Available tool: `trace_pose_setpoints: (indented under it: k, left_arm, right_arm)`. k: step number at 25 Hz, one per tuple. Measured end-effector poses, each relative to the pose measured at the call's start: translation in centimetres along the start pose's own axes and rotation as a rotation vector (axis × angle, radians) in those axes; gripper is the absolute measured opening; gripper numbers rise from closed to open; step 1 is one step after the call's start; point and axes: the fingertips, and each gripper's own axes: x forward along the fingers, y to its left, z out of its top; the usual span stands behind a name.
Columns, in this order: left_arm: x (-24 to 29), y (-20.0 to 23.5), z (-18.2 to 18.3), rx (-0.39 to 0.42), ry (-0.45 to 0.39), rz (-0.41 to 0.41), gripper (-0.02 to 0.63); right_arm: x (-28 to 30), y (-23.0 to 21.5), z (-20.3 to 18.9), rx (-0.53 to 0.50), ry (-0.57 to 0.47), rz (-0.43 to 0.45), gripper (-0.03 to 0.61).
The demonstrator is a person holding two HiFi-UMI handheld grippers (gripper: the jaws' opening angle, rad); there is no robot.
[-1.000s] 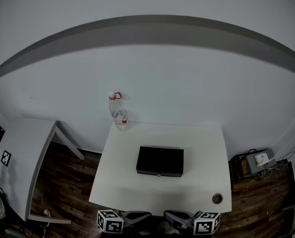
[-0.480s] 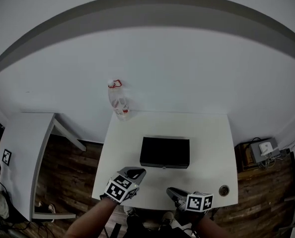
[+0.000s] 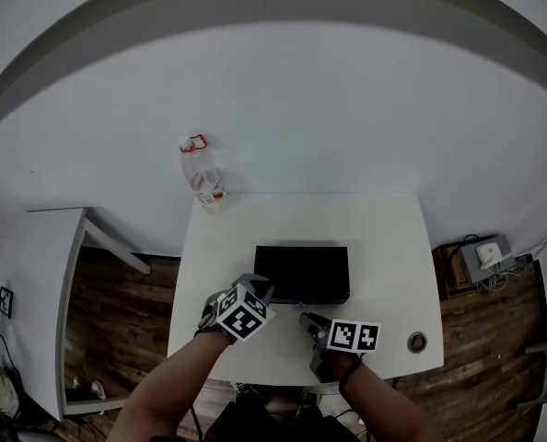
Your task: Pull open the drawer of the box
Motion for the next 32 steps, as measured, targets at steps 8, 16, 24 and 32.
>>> trace_pose_setpoints:
  k: [8, 16, 24, 32]
  left_arm:
    - [1.3, -0.3, -1.2, -0.008, 0.031, 0.003, 0.006]
    - [1.5, -0.1, -1.2, -0.101, -0.002, -0.004, 0.006]
    - [1.4, 0.0, -1.4, -0.15, -0.009, -0.006, 0.008]
    - [1.5, -0.1, -1.5, -0.183, -0.007, 0.005, 0.008]
  right_arm:
    - [1.8, -0.5, 0.7, 0.015, 0.008, -0.014, 0.107]
    - [3.3, -1.1, 1.2, 0.034, 0.02, -0.04, 0.112]
    - [3.7, -0.7, 1.2, 0.025, 0.027, -0.047, 0.072]
    - [3.6, -0.8, 1.2, 0.012, 0.025, -0.046, 0.071]
